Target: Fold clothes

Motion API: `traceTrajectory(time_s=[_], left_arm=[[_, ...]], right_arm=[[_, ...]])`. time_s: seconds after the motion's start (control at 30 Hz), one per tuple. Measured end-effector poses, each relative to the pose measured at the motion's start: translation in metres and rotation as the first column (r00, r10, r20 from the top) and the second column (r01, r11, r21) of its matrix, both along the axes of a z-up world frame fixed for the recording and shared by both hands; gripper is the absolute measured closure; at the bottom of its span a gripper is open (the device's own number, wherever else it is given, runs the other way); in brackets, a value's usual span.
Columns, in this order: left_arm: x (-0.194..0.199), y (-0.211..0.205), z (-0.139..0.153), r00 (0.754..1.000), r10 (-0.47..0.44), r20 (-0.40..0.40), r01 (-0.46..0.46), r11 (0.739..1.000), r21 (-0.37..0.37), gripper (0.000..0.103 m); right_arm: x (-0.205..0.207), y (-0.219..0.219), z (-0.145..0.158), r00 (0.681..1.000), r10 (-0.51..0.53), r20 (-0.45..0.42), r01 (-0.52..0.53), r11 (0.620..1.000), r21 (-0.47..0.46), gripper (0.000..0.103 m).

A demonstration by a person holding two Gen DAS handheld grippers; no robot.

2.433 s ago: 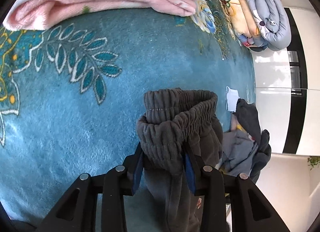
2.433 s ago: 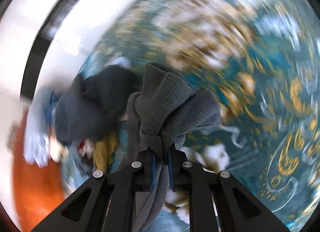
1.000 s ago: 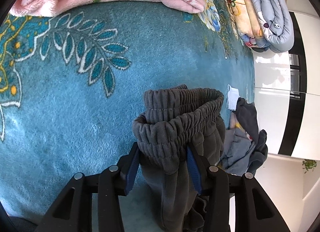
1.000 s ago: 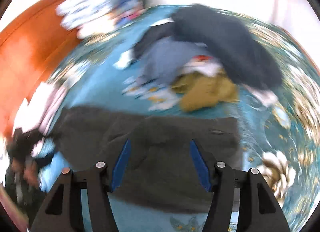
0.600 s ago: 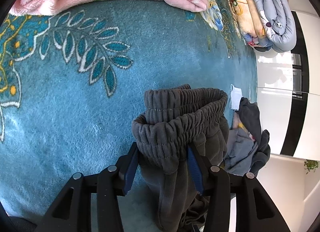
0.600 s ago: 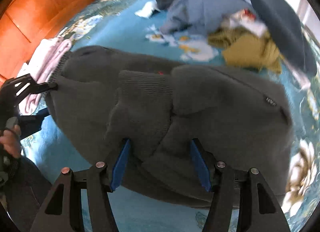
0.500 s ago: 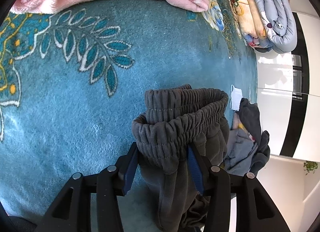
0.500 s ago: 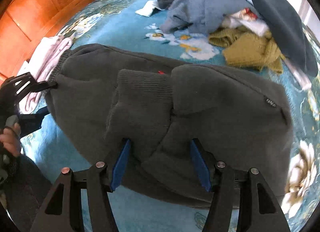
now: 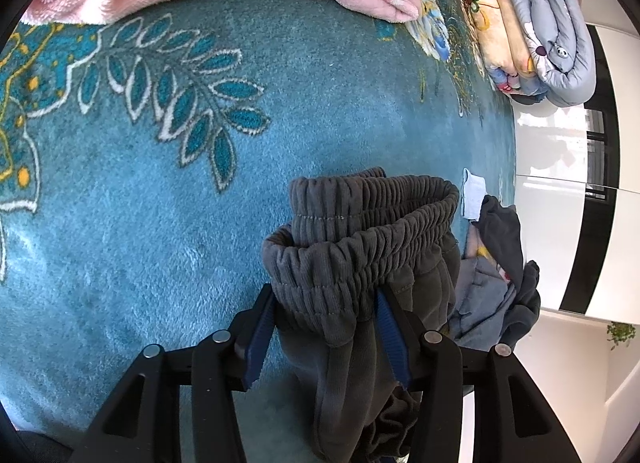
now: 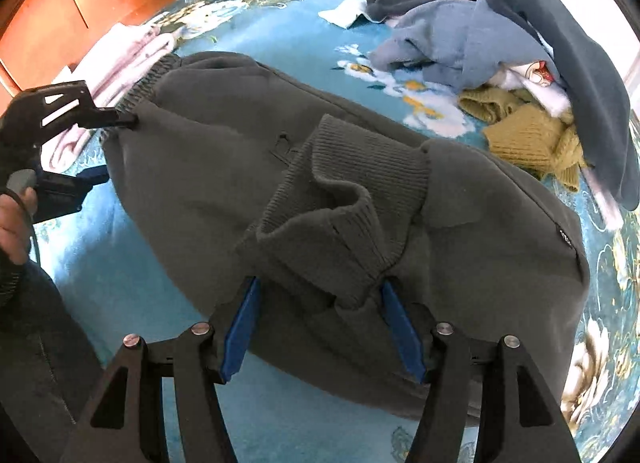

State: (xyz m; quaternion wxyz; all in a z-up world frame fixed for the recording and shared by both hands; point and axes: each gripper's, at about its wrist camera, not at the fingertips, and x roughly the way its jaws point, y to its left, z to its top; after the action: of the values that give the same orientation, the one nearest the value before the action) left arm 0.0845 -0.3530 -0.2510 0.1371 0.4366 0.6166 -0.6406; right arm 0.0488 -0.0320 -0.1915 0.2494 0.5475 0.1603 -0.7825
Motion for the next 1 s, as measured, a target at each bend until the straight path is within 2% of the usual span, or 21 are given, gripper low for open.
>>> traceTrajectory(time_s=[0.03,0.07,0.13,0.27,0.4,0.5,0.57,0.63,0.7,0.73,0.77,0.9,1.0], left_arm=[[0.0,0.0,0.0,1.0,0.001,-0.001,-0.001,1.0,0.001,0.049],[0.0,0.0,0.0,1.0,0.001,-0.002,-0.001,1.0,0.002,0.049],[0.0,0.001,0.0,1.0,0.0,-0.002,0.0,1.0,0.0,0.049],[-0.001,0.002,0.0,1.0,0.004,0.006,-0.004,1.0,-0.001,0.045],[-0.002,0.001,-0.002,1.0,0.006,0.018,-0.006,1.0,-0.001,0.042],[-0.003,0.0,-0.003,1.0,0.001,0.02,-0.001,1.0,-0.004,0.041],[-0.003,0.0,-0.004,1.0,0.0,0.02,0.0,1.0,-0.005,0.041],[-0.004,0.0,-0.005,1.0,0.0,0.016,0.0,1.0,-0.002,0.041],[-0.005,0.0,-0.004,1.0,-0.004,-0.001,0.004,1.0,-0.004,0.042],[-0.006,0.0,-0.003,1.0,-0.008,-0.018,0.008,1.0,-0.015,0.048],[-0.008,0.002,0.001,0.999,-0.022,-0.031,0.02,0.999,-0.042,0.055],[-0.011,0.006,0.017,0.994,-0.056,-0.091,0.046,0.992,-0.114,0.064],[-0.004,0.002,0.025,0.989,-0.031,-0.143,0.015,0.994,-0.105,0.067]], right_arm=[[-0.001,0.001,0.001,1.0,-0.007,-0.011,0.007,1.0,0.008,0.053],[-0.004,0.004,0.003,1.0,-0.021,-0.022,0.021,1.0,0.016,0.072],[-0.012,0.016,0.016,0.996,-0.082,-0.036,0.08,0.996,-0.043,0.075],[-0.016,0.024,0.047,0.976,-0.141,-0.163,0.127,0.988,-0.092,0.077],[-0.021,0.009,0.02,0.991,-0.108,-0.08,0.107,0.994,-0.025,0.076],[-0.015,0.003,-0.003,0.997,-0.079,-0.029,0.079,0.997,0.013,0.066],[-0.014,0.009,0.007,0.997,-0.075,-0.03,0.074,0.997,-0.037,0.047],[-0.017,0.018,0.024,0.996,-0.085,-0.033,0.081,0.992,-0.101,0.041],[-0.021,0.03,0.041,0.991,-0.109,-0.073,0.099,0.986,-0.131,0.04],[-0.023,0.039,0.047,0.987,-0.132,-0.093,0.119,0.984,-0.132,0.04],[-0.026,0.049,0.049,0.982,-0.163,-0.09,0.15,0.979,-0.134,0.04],[-0.037,0.089,0.05,0.955,-0.293,-0.041,0.285,0.947,-0.147,0.04],[-0.043,0.119,0.049,0.924,-0.381,-0.011,0.375,0.913,-0.162,0.04]])
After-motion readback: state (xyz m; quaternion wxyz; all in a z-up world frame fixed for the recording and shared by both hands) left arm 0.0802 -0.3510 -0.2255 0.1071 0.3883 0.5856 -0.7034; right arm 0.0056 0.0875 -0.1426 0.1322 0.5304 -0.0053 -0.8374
